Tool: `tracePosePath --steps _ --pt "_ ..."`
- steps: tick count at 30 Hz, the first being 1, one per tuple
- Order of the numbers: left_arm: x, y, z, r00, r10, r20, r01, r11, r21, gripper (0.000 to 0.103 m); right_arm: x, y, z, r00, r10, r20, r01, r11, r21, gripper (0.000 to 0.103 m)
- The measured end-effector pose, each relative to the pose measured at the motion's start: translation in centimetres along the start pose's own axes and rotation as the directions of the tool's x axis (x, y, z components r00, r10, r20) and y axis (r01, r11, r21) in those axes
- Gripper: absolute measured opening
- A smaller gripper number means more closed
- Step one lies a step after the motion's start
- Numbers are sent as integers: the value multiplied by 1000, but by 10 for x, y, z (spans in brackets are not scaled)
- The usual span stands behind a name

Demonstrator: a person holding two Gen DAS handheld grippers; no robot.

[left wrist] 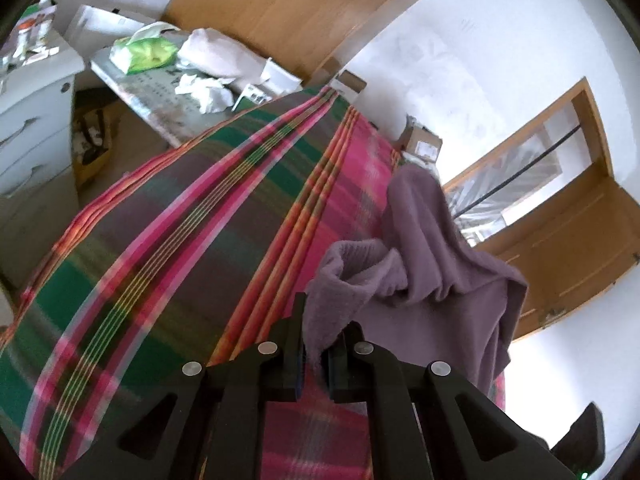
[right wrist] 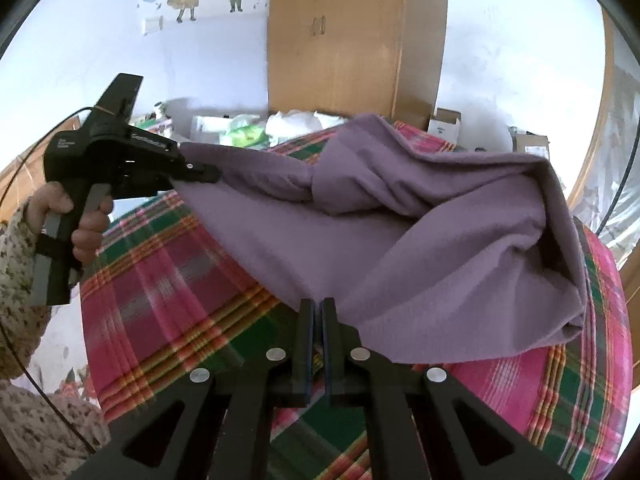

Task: Fold clothes

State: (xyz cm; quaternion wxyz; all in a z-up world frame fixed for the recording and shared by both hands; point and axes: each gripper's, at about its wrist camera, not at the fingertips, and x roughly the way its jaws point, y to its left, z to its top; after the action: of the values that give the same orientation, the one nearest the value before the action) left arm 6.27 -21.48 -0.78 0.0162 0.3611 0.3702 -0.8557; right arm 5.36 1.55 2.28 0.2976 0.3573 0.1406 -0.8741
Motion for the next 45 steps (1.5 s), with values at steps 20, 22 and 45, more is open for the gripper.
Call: tracePosePath --steps 20,22,45 --pt "-25 -27 -14 988 131 86 -145 972 185 19 -34 -96 -32 997 -54 53 33 943 332 14" --pt "-32 -37 -15 981 149 125 -173 963 208 19 -42 -116 -40 993 -102 60 69 914 401 16" --pt "82 -221 -106 968 -51 -245 218 652 726 37 -12 -220 -66 994 -95 53 30 709 705 39"
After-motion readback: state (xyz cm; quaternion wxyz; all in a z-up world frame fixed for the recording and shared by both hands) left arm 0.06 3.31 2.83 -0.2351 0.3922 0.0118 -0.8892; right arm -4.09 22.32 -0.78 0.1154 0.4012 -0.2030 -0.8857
